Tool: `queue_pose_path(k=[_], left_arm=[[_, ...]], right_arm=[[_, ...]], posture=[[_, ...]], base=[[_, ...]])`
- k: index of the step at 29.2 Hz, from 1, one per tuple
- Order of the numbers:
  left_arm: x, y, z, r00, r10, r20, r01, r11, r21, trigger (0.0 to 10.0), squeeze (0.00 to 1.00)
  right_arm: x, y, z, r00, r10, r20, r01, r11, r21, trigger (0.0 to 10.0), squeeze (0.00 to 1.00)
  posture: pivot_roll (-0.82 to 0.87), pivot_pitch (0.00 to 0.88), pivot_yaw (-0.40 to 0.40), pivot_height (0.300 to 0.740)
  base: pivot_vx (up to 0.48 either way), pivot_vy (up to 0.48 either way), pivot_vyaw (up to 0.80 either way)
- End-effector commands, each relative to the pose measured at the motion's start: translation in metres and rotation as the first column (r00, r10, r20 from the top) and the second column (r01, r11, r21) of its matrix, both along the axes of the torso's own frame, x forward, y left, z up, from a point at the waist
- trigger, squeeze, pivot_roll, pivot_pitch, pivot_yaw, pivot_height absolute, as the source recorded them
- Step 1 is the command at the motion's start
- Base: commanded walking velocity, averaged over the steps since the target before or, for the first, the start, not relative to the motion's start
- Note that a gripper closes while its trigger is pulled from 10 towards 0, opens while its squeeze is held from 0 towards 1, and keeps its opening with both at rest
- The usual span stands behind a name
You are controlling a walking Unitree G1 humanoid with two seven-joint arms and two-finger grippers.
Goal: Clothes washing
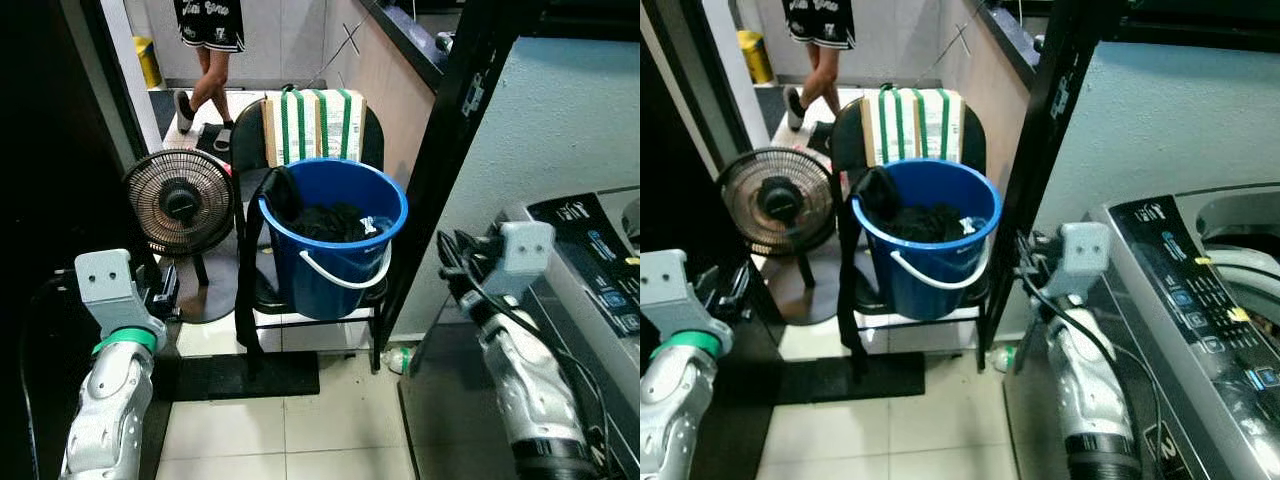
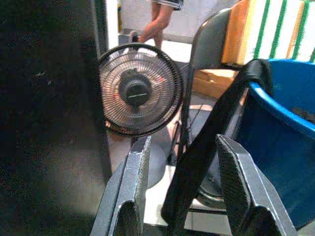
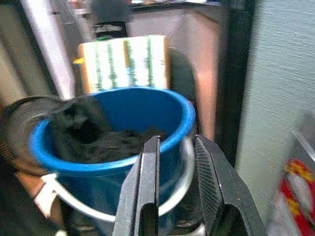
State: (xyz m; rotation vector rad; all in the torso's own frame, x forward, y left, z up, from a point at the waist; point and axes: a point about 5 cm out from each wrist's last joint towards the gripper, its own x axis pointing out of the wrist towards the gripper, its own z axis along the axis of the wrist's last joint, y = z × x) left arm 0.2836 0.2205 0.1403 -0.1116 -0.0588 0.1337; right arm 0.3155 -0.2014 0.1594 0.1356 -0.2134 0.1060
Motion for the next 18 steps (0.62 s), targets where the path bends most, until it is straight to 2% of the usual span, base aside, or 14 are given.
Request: queue_pose_path(k=[1, 3, 5, 6, 13, 18], left_arm=[[-0.005, -0.006, -0.014, 0.999, -0.031, -0.030, 0.031, 0.999, -0.015, 10.0, 0.00], [-0.005, -0.006, -0.014, 0.999, -0.031, -0.030, 0.031, 0.999, -0.015, 10.0, 0.00], [-0.006, -0.017, -0.021, 0.996, -0.087, -0.034, 0.087, 0.996, 0.002, 10.0, 0.00], [-0.006, -0.017, -0.021, 0.996, -0.087, -0.034, 0.087, 0.996, 0.002, 10.0, 0.00], [-0.005, -0.016, -0.019, 0.996, -0.086, -0.006, 0.086, 0.996, -0.010, 10.0, 0.00], [-0.004, -0.021, -0.019, 0.997, -0.076, 0.003, 0.076, 0.997, -0.022, 10.0, 0.00]], right_arm=[[-0.008, 0.001, -0.014, 0.999, 0.014, -0.031, -0.013, 0.999, 0.032, 10.0, 0.00], [-0.008, 0.001, -0.014, 0.999, 0.014, -0.031, -0.013, 0.999, 0.032, 10.0, 0.00], [-0.014, 0.014, -0.019, 0.995, 0.085, -0.046, -0.084, 0.996, 0.022, 10.0, 0.00], [-0.014, 0.014, -0.019, 0.995, 0.085, -0.046, -0.084, 0.996, 0.022, 10.0, 0.00], [-0.014, 0.004, -0.017, 0.997, 0.066, -0.047, -0.065, 0.998, 0.014, 10.0, 0.00], [-0.008, -0.001, -0.016, 0.995, 0.067, -0.075, -0.067, 0.998, 0.014, 10.0, 0.00]], posture=[[0.09, 0.002, 0.042, 0.740], [0.09, 0.002, 0.042, 0.740], [0.08, 0.015, 0.045, 0.740], [0.08, 0.015, 0.045, 0.740], [0.07, 0.022, 0.028, 0.740], [0.07, 0.020, -0.008, 0.740]], base=[[0.000, 0.000, 0.00], [0.000, 0.000, 0.00], [0.000, 0.000, 0.00], [0.000, 0.000, 0.00], [0.000, 0.000, 0.00], [0.000, 0.000, 0.00]])
